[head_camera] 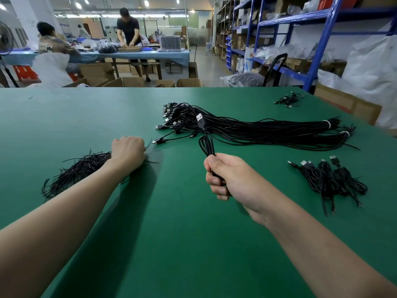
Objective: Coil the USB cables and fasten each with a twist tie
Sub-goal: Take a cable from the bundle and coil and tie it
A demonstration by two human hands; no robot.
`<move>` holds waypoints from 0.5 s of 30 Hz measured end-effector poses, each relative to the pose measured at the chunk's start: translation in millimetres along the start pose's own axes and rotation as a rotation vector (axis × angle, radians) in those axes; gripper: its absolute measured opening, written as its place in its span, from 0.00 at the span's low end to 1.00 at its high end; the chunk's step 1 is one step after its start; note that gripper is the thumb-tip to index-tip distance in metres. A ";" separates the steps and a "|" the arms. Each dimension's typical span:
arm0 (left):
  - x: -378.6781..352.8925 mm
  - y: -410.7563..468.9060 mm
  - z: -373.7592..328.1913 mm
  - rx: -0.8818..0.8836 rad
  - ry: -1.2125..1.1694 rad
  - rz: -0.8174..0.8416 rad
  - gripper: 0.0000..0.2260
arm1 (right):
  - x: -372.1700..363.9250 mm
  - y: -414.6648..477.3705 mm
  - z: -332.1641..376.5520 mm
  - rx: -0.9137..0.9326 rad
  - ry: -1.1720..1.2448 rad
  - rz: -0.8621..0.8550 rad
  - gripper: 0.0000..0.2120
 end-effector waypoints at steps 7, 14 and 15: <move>23.1 -13.6 1.8 0.009 -0.170 -0.223 0.08 | -3.4 -0.5 -0.9 -0.007 -0.004 0.006 0.13; 68.6 -34.7 6.9 0.060 -0.618 -0.538 0.05 | -2.6 -1.1 -0.5 0.005 -0.006 0.006 0.13; 75.5 -39.2 3.9 0.048 -0.760 -0.556 0.05 | -3.2 -1.3 0.2 0.010 -0.009 0.008 0.13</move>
Point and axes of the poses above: each hand's wrist, its own y-axis towards the middle knuckle, its own x-axis out of the back of the hand, z = x × y, the point moved 9 cm from there along y, towards the middle knuckle, and after that the axes turned 10 degrees about -x, right-handed, at the moved point
